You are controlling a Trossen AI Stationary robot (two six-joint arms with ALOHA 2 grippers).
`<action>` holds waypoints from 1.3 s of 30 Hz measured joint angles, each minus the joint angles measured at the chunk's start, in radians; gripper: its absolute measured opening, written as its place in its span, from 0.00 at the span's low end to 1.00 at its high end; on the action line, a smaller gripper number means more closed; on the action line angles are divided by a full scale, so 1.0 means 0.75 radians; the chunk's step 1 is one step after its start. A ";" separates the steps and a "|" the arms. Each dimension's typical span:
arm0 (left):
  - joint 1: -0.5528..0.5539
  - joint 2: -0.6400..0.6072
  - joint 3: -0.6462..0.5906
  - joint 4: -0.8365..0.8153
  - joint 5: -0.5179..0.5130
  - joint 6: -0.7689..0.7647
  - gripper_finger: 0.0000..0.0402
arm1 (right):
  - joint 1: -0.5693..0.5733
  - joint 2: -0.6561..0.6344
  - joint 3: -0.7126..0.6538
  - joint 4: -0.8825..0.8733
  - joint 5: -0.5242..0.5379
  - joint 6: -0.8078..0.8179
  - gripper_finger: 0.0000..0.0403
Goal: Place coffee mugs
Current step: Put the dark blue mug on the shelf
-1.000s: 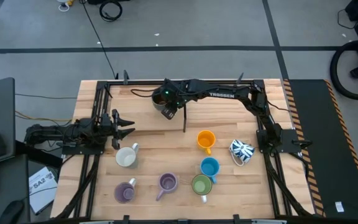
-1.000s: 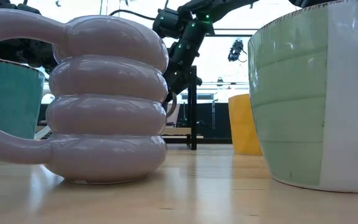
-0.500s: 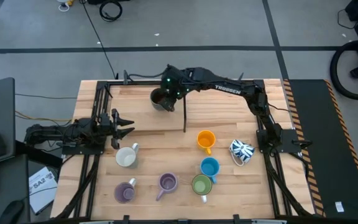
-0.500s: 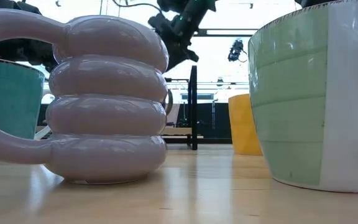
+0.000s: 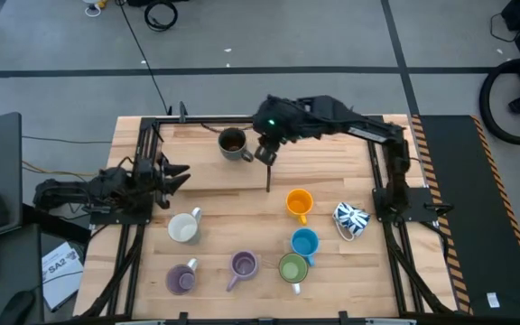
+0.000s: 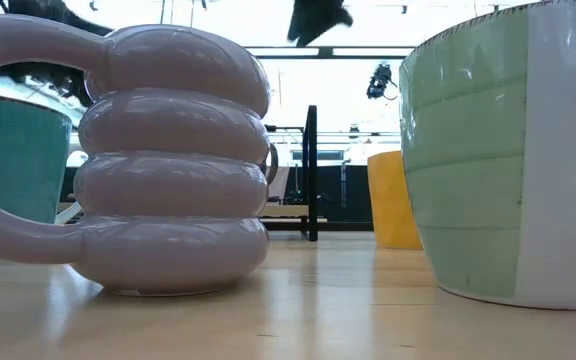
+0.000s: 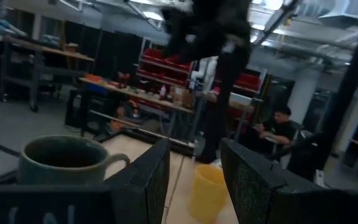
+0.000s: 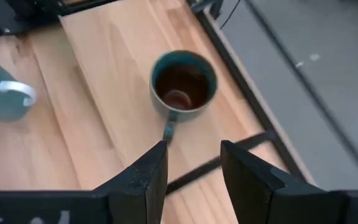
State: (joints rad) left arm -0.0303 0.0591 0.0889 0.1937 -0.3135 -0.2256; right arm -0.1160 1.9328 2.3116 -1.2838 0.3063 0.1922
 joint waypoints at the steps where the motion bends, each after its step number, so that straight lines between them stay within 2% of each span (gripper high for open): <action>1: 0.000 0.025 0.024 -0.007 -0.010 0.000 0.37 | 0.026 -0.021 0.000 -0.011 0.040 -0.006 0.38; 5: 0.000 0.165 0.146 -0.002 -0.034 0.001 0.37 | 0.116 -0.070 0.001 -0.092 0.124 -0.017 0.38; 10: 0.000 0.422 0.327 -0.017 -0.049 0.000 0.37 | 0.208 -0.107 -0.002 -0.206 0.130 -0.007 0.38; 13: 0.000 0.601 0.466 -0.074 -0.102 -0.009 0.37 | 0.261 -0.148 -0.062 -0.240 0.146 0.012 0.38; 17: 0.008 0.836 0.694 -0.291 -0.218 -0.100 0.37 | 0.335 -0.269 -0.283 -0.225 0.243 0.071 0.38; 20: 0.048 0.992 0.877 -0.492 -0.241 -0.173 0.37 | 0.367 -0.399 -0.507 -0.150 0.288 0.101 0.38; 24: 0.144 1.184 1.097 -0.725 -0.245 -0.277 0.37 | 0.361 -0.579 -0.809 0.069 0.277 0.092 0.38; 29: 0.290 1.395 1.332 -0.978 -0.238 -0.314 0.37 | 0.305 -0.801 -1.134 0.300 0.193 0.088 0.38; 31: 0.351 1.470 1.406 -1.042 -0.211 -0.315 0.37 | 0.278 -0.881 -1.245 0.377 0.163 0.075 0.38; 34: 0.447 1.564 1.483 -1.084 -0.102 -0.315 0.37 | 0.235 -0.990 -1.403 0.514 0.083 0.051 0.38; 39: 0.600 1.691 1.512 -1.083 0.087 -0.316 0.37 | 0.153 -1.113 -1.621 0.737 -0.088 0.043 0.38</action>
State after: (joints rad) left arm 0.4198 1.3270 1.2228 -0.6188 -0.2479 -0.4625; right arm -0.0012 1.0982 1.0955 -0.7312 0.2406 0.2245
